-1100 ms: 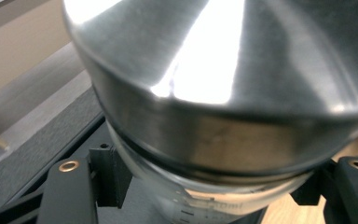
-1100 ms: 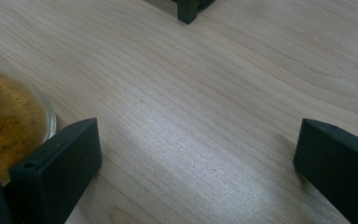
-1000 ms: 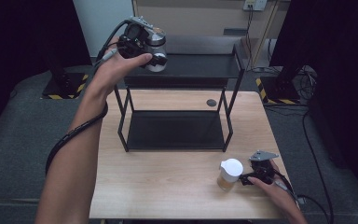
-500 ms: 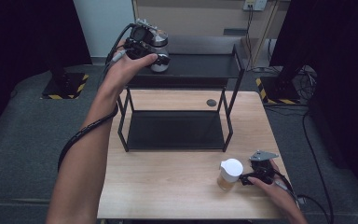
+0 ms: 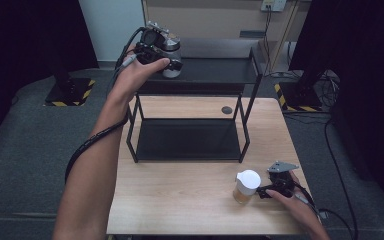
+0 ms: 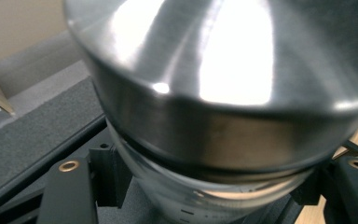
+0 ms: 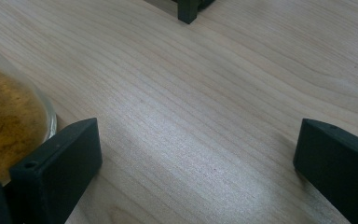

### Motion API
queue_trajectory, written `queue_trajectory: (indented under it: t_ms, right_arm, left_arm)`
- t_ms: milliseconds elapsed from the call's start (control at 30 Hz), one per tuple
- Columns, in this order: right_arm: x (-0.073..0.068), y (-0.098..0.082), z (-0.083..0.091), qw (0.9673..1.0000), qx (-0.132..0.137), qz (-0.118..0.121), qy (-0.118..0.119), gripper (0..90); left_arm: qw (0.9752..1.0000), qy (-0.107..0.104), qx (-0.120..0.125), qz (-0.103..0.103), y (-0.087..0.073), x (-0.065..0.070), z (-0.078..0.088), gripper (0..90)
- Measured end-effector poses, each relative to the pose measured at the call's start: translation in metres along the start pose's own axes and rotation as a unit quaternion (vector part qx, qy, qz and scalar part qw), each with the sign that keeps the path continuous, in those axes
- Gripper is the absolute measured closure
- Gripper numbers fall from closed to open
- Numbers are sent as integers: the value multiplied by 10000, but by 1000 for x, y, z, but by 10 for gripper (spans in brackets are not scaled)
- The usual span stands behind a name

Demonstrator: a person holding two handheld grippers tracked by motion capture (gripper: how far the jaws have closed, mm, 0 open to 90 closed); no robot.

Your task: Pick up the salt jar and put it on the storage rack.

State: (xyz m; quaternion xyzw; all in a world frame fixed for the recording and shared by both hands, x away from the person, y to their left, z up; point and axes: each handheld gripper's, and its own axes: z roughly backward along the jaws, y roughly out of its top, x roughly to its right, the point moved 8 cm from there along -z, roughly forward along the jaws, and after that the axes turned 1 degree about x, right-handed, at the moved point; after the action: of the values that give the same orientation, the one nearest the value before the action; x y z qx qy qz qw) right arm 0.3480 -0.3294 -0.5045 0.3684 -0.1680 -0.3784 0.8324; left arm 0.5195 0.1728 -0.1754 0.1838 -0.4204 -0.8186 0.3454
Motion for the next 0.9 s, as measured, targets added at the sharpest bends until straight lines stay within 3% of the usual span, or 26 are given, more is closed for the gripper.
queue_trajectory:
  t_ms: [267,400,533,733,833,900]
  right_arm:
    - [0,0,0,10000,0,2,2,18]
    - [0,0,0,10000,0,3,2,18]
    - [0,0,0,10000,0,3,3,18]
    - [0,0,0,10000,0,4,1,18]
    - [0,0,0,10000,0,4,1,18]
    - [0,0,0,10000,-1,2,2,18]
  left_arm:
    - [10000,2,-30,-29,0,0,0,296]
    - [10000,3,32,-46,-1,2,5,219]
    - [9996,143,33,-250,-5,7,19,179]
    - [9985,245,276,-406,-14,12,48,164]
    - [9979,235,374,-476,-20,14,62,172]
    - [9975,101,464,-524,-24,14,69,186]
